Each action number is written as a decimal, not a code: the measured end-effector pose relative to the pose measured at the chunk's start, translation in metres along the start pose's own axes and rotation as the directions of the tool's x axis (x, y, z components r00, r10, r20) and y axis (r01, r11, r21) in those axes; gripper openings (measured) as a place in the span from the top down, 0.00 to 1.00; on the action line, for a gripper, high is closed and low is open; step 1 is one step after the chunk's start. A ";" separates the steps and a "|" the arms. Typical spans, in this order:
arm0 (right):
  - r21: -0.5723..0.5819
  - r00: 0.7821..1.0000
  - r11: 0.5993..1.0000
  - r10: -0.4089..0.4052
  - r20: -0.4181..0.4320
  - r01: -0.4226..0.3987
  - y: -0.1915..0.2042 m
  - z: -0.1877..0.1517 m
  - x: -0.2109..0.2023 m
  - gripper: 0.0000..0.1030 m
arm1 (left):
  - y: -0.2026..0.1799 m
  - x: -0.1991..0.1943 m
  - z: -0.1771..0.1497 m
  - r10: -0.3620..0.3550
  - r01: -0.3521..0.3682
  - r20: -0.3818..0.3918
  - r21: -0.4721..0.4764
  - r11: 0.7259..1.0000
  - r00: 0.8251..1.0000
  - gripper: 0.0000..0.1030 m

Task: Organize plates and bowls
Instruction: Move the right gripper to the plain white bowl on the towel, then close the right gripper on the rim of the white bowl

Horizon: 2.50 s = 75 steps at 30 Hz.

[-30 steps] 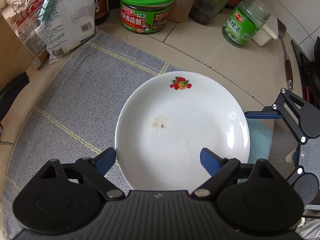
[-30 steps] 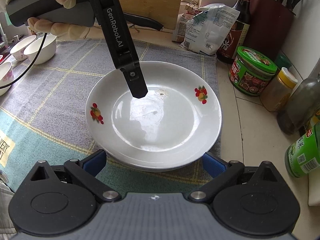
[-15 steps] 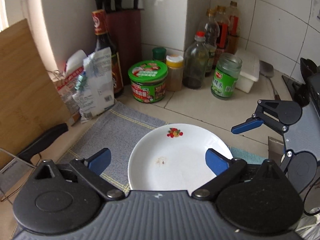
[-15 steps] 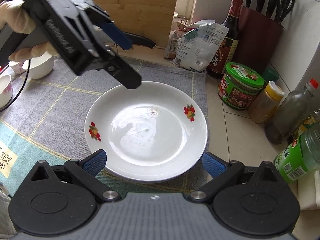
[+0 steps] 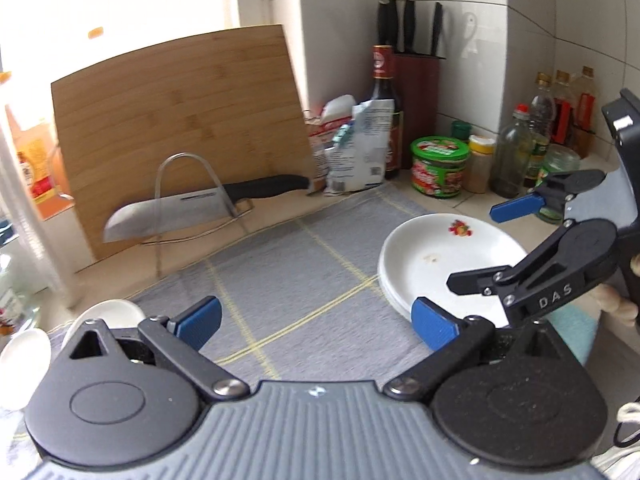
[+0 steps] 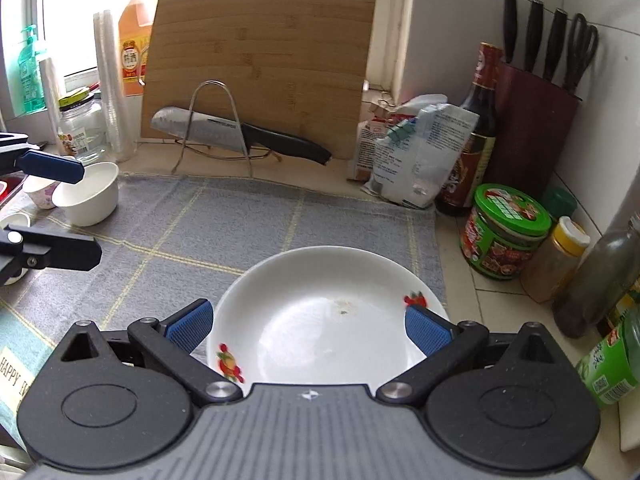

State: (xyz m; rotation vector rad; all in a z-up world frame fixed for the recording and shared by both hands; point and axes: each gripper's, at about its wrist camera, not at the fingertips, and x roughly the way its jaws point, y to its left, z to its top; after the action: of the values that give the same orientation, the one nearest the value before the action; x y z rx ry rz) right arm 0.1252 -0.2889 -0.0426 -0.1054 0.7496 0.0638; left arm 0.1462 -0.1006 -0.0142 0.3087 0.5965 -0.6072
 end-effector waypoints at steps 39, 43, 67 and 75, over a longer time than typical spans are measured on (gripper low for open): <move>-0.245 0.940 0.913 0.286 -0.188 -0.327 0.284 0.051 0.083 0.00 | 0.171 -0.048 -0.191 0.049 -0.069 -0.138 -0.145 0.987 0.989 0.00; -0.247 0.929 0.904 0.301 -0.214 -0.350 0.290 0.051 0.093 0.00 | 0.175 -0.044 -0.184 0.036 -0.059 -0.163 -0.139 0.989 0.986 0.00; -0.210 0.864 0.852 0.415 -0.286 -0.479 0.306 0.057 0.111 0.28 | 0.166 -0.058 -0.166 -0.005 0.009 -0.085 0.052 0.999 0.996 0.18; -0.201 0.860 0.850 0.425 -0.284 -0.486 0.306 0.058 0.109 0.29 | 0.168 -0.057 -0.164 -0.014 0.018 -0.108 0.034 0.999 0.994 0.18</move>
State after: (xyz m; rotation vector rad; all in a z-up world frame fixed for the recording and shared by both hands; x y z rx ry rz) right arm 0.2149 0.0242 -0.0967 -0.1905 0.9851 0.6241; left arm 0.1409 0.1274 -0.0922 0.3720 0.6933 -0.6200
